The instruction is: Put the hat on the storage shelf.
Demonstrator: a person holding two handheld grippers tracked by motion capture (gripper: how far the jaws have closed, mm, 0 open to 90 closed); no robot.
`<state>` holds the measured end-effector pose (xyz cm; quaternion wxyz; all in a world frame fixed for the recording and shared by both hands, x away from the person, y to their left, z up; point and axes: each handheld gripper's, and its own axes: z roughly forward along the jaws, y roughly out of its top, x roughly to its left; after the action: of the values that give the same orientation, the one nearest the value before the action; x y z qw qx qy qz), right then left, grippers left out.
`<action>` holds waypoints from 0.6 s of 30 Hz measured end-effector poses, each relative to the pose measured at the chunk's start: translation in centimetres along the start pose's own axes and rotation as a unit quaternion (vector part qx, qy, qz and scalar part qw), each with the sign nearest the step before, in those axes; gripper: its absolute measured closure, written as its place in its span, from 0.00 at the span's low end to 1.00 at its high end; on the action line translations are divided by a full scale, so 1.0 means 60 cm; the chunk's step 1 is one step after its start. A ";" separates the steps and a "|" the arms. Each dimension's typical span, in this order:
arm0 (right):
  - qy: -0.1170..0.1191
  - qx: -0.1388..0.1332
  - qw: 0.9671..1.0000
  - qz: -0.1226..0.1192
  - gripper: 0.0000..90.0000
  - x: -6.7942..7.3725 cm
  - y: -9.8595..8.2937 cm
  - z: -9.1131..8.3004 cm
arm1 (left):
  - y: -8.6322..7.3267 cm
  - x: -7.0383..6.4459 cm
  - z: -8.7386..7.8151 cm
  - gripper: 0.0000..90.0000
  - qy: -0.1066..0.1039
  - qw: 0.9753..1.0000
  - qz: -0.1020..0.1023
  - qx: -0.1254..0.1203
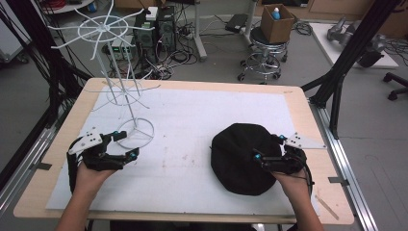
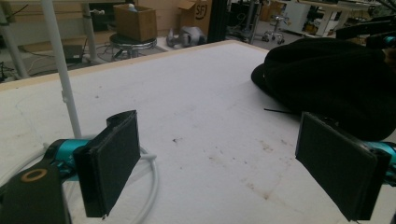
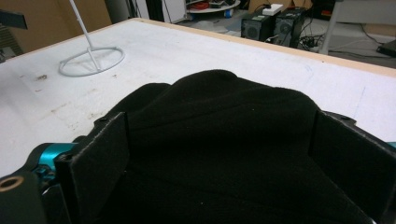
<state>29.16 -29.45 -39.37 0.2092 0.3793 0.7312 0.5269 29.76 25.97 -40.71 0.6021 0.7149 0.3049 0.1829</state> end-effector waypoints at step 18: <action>-0.007 -0.003 1.000 -0.005 0.06 0.004 -0.003 -0.008 | -0.004 -0.003 0.007 0.16 0.004 1.000 0.009 0.013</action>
<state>28.63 -29.57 -39.35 0.2175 0.3789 0.7303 0.5252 29.82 25.56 -40.98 0.5897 0.7247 0.3030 0.1877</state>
